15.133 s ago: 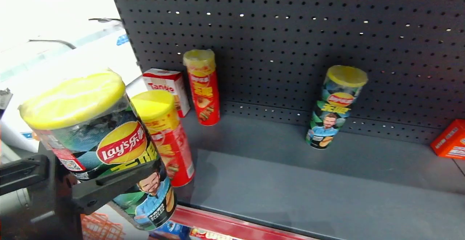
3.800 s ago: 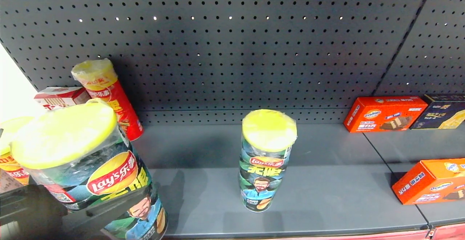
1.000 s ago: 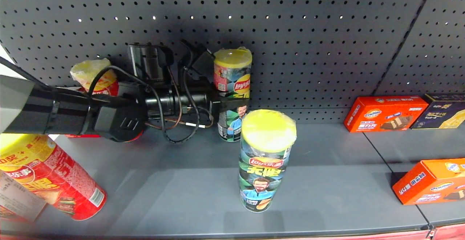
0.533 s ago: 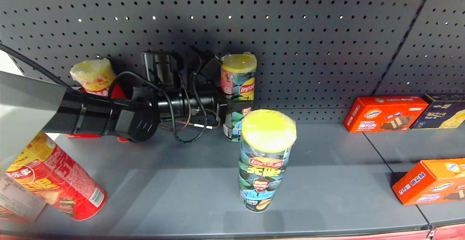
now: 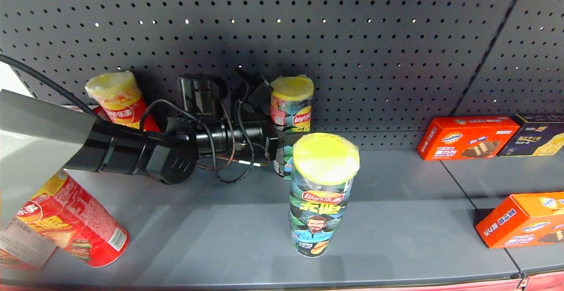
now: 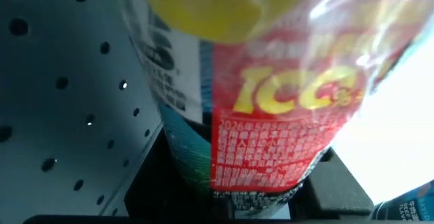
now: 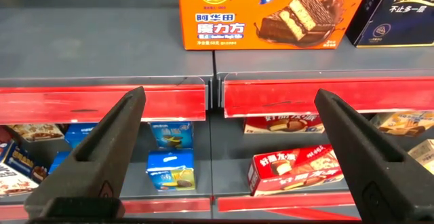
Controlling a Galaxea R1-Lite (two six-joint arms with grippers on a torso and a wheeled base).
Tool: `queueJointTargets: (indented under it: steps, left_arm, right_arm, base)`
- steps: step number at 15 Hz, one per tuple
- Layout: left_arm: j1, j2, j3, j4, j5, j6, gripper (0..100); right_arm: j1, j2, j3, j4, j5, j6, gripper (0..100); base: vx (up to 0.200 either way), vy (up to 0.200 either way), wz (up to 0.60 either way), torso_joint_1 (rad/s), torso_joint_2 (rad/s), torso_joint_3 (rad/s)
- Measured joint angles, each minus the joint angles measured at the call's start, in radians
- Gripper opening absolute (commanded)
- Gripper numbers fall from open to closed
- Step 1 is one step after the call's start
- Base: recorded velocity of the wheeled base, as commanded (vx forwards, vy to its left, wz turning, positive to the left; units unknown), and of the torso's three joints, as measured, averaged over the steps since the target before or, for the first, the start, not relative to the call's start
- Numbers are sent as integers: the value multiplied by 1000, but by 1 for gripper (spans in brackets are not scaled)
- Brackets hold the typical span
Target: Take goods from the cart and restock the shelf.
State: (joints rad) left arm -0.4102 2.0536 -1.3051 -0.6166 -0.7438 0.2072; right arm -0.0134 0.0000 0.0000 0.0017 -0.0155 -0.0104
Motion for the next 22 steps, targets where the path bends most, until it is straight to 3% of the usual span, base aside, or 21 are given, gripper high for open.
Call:
queueJointTargets:
  steps: [6, 10, 12, 18, 22]
  left_arm:
    - [-1, -46, 43, -13, 27, -3, 100]
    - [-13, -127, 101, -7, 179, -5, 100]
    - [-20, -157, 126, -6, 210, -5, 100]
    - [-84, -253, 188, 27, 484, -7, 100]
    - [-111, -302, 224, 94, 590, -4, 100]
  right_arm:
    - [0, 0, 0, 0, 0, 0, 100]
    - [0, 0, 0, 0, 0, 0, 100]
    - [0, 0, 0, 0, 0, 0, 100]
    - [0, 0, 0, 0, 0, 0, 100]
    - [0, 0, 0, 0, 0, 0, 100]
  base:
    - [0, 0, 0, 0, 0, 0]
    - [0, 0, 0, 0, 0, 0]
    - [0, 0, 0, 0, 0, 0]
    - [0, 0, 0, 0, 0, 0]
    - [0, 0, 0, 0, 0, 0]
